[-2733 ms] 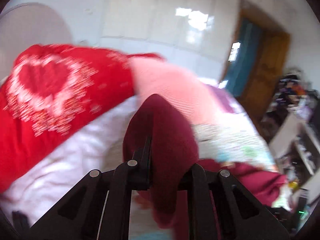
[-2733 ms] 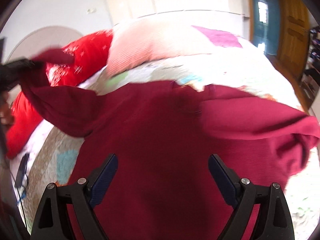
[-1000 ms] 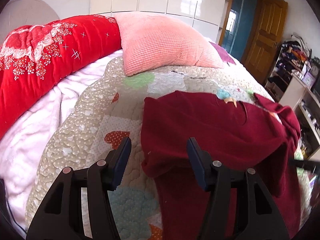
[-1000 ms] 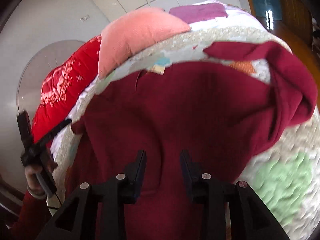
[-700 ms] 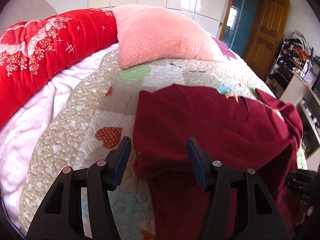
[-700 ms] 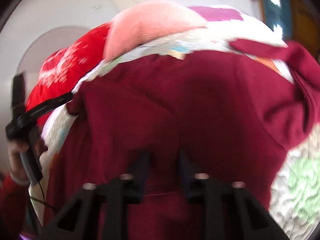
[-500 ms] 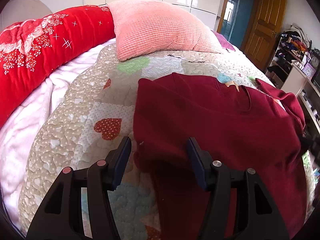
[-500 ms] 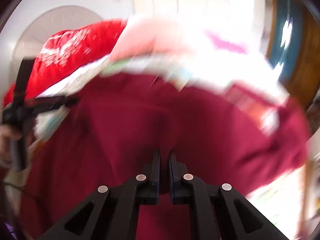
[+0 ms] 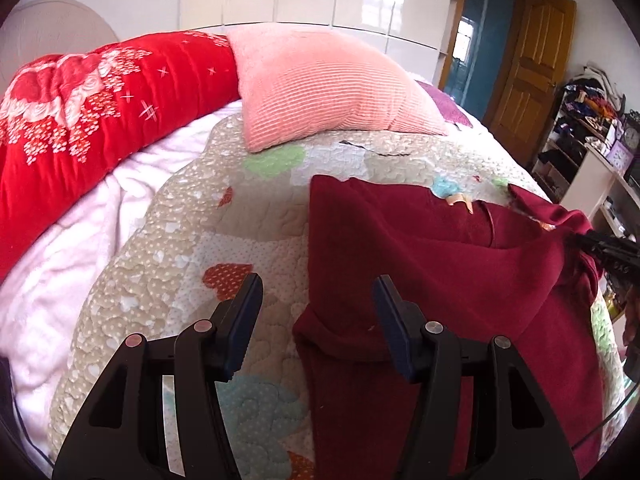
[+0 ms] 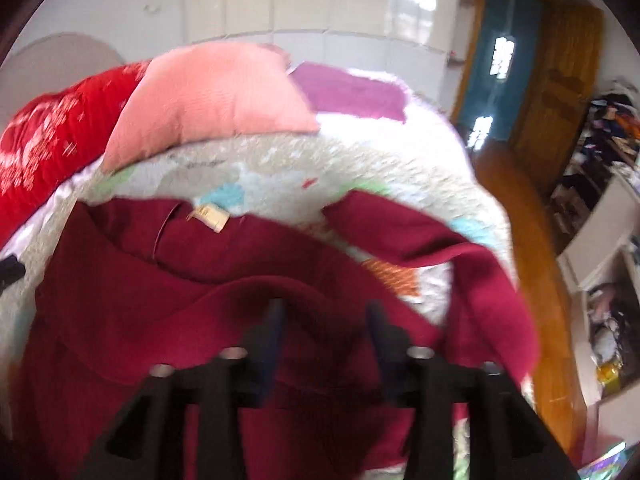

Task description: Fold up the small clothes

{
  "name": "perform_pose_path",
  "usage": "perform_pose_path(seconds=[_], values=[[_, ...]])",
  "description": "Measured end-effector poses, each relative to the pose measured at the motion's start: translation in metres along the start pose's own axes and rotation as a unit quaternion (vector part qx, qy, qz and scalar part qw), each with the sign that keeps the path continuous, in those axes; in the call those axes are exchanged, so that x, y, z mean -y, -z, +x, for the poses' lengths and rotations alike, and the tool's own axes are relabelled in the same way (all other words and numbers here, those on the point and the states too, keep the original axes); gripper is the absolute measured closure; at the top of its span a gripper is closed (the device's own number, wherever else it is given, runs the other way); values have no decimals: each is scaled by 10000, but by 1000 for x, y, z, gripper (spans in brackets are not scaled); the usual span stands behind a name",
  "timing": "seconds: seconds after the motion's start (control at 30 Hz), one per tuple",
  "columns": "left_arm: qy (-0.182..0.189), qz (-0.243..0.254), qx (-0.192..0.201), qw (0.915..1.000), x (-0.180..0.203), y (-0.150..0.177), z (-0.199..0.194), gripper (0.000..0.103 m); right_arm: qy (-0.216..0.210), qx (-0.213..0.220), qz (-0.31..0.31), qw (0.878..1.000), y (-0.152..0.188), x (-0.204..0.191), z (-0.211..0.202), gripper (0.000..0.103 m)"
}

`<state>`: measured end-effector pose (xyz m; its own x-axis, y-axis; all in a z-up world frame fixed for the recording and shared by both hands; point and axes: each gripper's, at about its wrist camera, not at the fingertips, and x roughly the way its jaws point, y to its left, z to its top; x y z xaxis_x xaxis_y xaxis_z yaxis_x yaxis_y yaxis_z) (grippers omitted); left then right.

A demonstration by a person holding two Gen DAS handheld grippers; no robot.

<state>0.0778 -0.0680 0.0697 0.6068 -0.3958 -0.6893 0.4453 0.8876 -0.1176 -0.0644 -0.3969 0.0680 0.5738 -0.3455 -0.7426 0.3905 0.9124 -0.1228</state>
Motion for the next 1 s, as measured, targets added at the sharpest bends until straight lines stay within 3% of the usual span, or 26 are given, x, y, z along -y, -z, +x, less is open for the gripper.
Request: perform_pose_path(seconds=[0.07, 0.13, 0.2, 0.27, 0.33, 0.4, 0.53, 0.63, 0.67, 0.7, 0.73, 0.9, 1.0], values=[[-43, 27, -58, 10000, 6, -1, 10, 46, -291, 141, 230, 9992, 1, 2, -12, 54], [-143, -2, -153, 9998, 10, 0, 23, 46, -623, -36, 176, 9979, 0, -2, -6, 60], [-276, -10, -322, 9991, 14, 2, 40, 46, -446, -271, -5, 9986, 3, -12, 10, 69], [-572, -30, -573, 9967, 13, 5, 59, 45, -260, -639, 76, 9976, 6, -10, 40, 69], [-503, -300, -781, 9952, 6, 8, 71, 44, -301, -1039, 421, 9932, 14, 3, 65, 69], [-396, -457, -758, 9953, 0, 5, 70, 44, -537, -834, 932, 9907, 16, 20, 53, 69], [-383, -489, -718, 9955, -1, 8, 71, 43, -535, -576, 1175, 9900, 23, 35, 30, 58], [-445, -512, -674, 9954, 3, 11, 69, 43, -692, -812, 1293, 9858, 27, 34, 48, 57], [-457, -537, -664, 9953, 3, 11, 69, 43, -796, -736, 1367, 9847, 29, 35, 50, 66], [-464, -551, -656, 9952, 3, 12, 68, 43, -945, -602, 1398, 9838, 28, 34, 49, 91], [-479, -551, -649, 9952, 3, 11, 70, 43, -1053, -582, 1400, 9828, 28, 32, 49, 94], [-422, -614, -619, 9953, 0, 13, 69, 42, -890, -146, 1132, 9895, 29, 31, 0, 95], [-486, -671, -636, 9945, 0, 15, 72, 36, -746, -557, 1050, 9901, 39, 37, 7, 95]])
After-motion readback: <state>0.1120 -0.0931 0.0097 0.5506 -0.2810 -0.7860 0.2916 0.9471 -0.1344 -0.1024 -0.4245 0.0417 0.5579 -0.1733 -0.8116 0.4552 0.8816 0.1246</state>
